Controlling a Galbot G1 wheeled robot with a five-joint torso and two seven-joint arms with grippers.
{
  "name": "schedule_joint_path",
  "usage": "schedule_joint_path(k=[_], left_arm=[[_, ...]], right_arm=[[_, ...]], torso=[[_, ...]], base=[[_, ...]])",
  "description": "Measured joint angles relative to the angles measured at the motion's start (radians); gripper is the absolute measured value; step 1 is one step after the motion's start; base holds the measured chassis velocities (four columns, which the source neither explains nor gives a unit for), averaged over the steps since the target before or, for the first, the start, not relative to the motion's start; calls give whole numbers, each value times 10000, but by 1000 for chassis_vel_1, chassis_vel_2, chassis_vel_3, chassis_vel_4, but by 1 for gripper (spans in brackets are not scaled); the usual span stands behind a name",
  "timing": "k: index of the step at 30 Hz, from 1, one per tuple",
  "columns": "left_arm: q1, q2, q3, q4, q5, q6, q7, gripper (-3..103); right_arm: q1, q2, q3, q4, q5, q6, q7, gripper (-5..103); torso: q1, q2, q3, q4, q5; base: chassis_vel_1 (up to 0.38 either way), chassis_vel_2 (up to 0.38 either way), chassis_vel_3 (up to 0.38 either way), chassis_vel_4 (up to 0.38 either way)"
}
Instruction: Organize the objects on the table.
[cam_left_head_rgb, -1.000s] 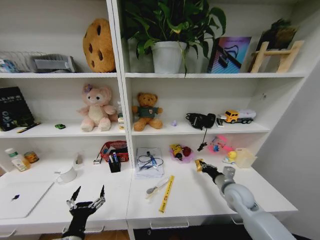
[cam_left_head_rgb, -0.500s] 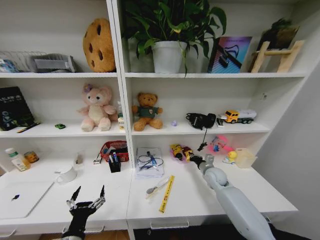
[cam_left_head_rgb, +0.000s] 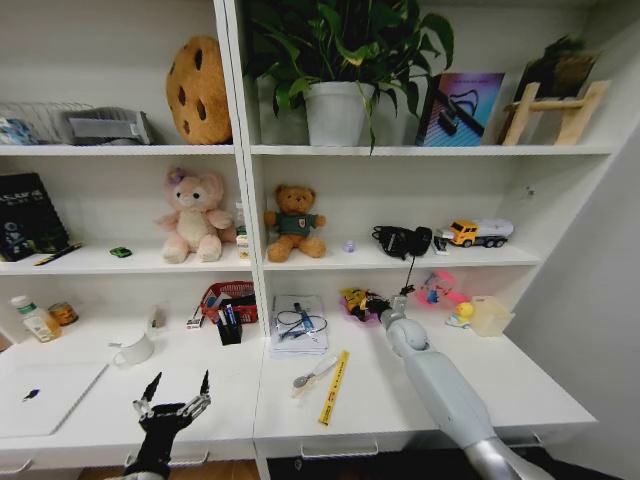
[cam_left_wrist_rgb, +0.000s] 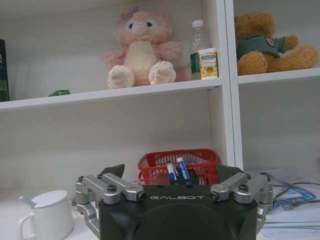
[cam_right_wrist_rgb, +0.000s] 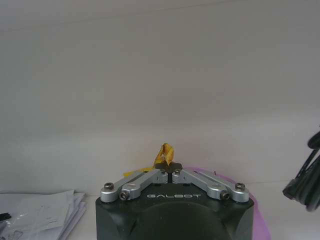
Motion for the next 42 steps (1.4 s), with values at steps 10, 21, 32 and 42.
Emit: schedule_joint_path(k=[10, 21, 32, 42], left_arm=[[0, 0, 0, 0, 0, 0, 0, 100], [0, 0, 0, 0, 0, 0, 0, 100], [0, 0, 0, 0, 0, 0, 0, 100], [0, 0, -1, 1, 0, 1, 0, 100]], right_arm=[[48, 452, 225, -1166, -730, 955, -325, 0], [-245, 567, 662, -1381, -1281, 1991, -619, 37], [-1711, -668, 869, 1094, 259, 872, -459, 74], [-5612, -2541, 2526, 5828, 2354, 790, 525, 100]], torso=[[-1, 0, 0, 0, 1], [-1, 1, -1, -1, 1], [0, 0, -1, -1, 3], [-2, 0, -3, 1, 3]], base=[[0, 0, 0, 0], [0, 0, 0, 0], [0, 0, 0, 0], [0, 0, 0, 0]])
